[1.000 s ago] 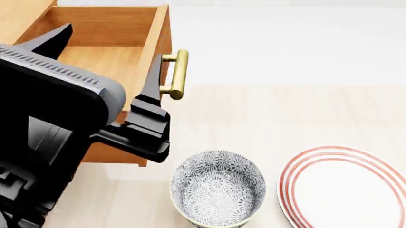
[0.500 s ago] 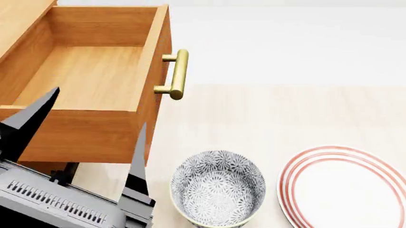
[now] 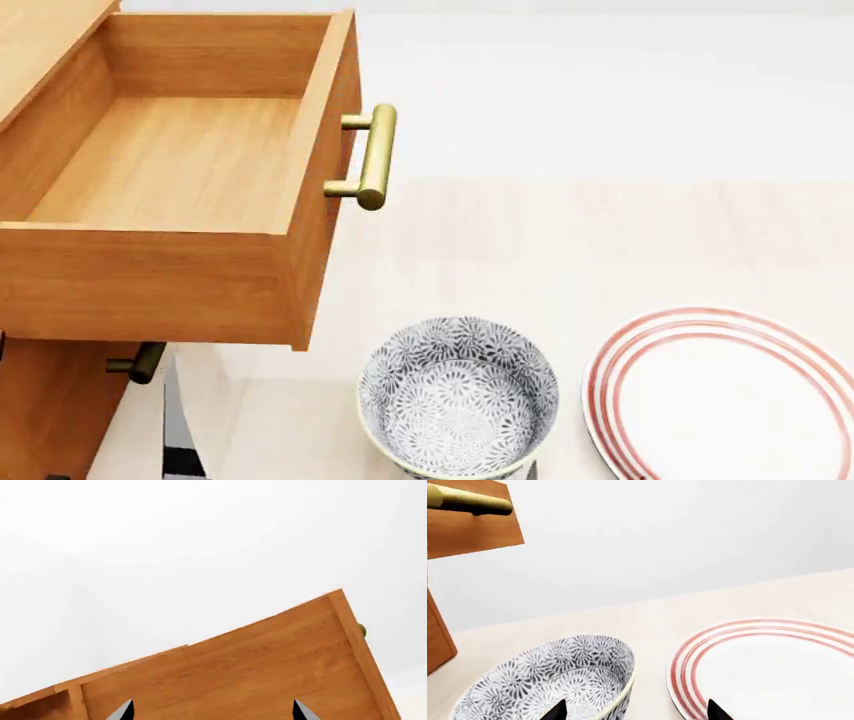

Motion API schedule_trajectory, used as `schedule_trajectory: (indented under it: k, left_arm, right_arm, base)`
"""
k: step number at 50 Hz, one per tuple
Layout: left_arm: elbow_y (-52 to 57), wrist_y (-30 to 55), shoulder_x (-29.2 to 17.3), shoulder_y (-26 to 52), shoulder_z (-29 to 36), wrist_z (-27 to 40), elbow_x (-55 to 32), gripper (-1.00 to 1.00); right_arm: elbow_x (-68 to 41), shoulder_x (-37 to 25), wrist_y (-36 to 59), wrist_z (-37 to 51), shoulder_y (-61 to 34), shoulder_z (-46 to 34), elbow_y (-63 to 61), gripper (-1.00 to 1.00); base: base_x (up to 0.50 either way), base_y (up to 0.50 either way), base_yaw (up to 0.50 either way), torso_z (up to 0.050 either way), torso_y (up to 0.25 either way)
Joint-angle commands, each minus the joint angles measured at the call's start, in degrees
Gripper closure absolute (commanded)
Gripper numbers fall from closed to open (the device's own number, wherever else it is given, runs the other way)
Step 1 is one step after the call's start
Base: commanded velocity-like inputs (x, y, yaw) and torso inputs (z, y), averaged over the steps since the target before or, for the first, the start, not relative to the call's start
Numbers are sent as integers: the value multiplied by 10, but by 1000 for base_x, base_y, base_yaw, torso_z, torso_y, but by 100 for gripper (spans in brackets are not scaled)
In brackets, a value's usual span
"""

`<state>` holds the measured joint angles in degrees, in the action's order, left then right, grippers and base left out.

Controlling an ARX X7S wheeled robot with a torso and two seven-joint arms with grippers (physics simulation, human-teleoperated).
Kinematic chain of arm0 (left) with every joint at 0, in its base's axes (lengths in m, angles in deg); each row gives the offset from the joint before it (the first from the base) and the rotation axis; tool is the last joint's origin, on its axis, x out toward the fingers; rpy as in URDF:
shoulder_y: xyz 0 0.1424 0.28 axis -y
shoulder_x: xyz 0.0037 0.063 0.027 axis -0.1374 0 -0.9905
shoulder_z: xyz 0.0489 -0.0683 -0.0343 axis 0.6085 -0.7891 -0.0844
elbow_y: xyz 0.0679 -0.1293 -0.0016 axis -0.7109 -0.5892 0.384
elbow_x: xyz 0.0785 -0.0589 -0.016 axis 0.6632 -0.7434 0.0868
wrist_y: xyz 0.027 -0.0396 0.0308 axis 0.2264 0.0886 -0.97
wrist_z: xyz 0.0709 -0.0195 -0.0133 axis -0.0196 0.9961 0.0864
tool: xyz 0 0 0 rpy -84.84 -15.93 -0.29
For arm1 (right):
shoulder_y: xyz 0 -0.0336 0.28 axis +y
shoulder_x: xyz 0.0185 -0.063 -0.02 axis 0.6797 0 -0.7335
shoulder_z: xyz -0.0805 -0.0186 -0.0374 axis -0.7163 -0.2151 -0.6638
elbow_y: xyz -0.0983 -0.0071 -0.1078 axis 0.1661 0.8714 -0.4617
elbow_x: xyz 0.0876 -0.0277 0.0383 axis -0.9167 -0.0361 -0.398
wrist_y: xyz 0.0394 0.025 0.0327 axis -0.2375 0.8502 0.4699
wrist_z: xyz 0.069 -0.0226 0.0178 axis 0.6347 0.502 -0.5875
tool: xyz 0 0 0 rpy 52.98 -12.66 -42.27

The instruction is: Open the top drawer of the cabinet.

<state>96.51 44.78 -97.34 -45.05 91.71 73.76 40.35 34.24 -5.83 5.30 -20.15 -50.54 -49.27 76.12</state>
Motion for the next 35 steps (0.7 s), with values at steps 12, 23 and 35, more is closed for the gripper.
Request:
schedule_trajectory:
  k: [12,23,35]
  left_arm:
    - [-89,-178,1,-218,-243,187,247,-100]
    - [10,-69,0,-300,-515,185,274,-100]
    - [21,-35,9,-333,-673,176,271,-100]
  right_arm:
    - [65,52,-295,-8,34,104,32,-100]
    - [149,74,-384,90,-23,236,41,-100]
    - [221,76,-402,148,-51,329,-5,-100]
  base:
    - [0,0,0,0,0]
    - [0,0,0,0,0]
    - [0,0,0,0,0]
